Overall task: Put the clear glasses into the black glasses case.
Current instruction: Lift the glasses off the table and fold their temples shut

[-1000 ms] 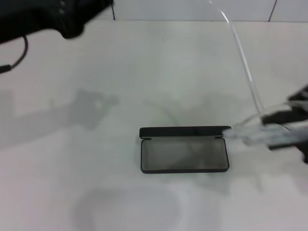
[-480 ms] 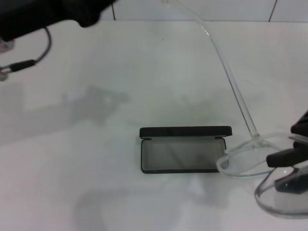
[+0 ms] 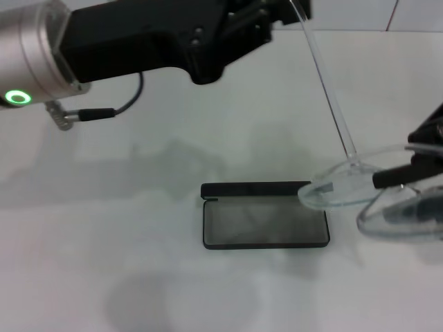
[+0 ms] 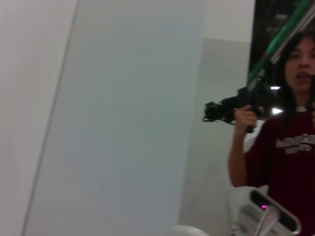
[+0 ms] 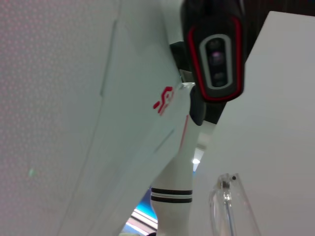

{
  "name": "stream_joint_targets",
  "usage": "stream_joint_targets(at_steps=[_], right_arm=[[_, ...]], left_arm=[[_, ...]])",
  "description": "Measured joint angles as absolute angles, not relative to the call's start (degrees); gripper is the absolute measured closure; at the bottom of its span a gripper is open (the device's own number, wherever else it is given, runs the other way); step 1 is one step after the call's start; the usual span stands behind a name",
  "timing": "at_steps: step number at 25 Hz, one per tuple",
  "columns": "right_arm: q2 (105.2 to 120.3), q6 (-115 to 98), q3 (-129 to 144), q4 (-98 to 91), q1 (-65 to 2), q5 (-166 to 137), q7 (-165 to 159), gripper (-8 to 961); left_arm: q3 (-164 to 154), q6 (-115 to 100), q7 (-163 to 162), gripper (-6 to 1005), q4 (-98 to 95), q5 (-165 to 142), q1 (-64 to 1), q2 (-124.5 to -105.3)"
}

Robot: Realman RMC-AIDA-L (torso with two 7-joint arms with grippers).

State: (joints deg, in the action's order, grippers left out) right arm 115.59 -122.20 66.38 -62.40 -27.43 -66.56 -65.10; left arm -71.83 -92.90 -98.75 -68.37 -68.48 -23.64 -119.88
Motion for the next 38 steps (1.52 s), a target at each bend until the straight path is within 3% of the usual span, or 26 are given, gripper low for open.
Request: stream_joint_targets(at_steps=[38], right_arm=[[115.64, -120.8, 64.5, -55.3, -29.2, -69.1, -64.2, 838]], left_arm=[[-73.4, -96.1, -96.5, 929, -68.7, -62.3, -24.6, -119.83]])
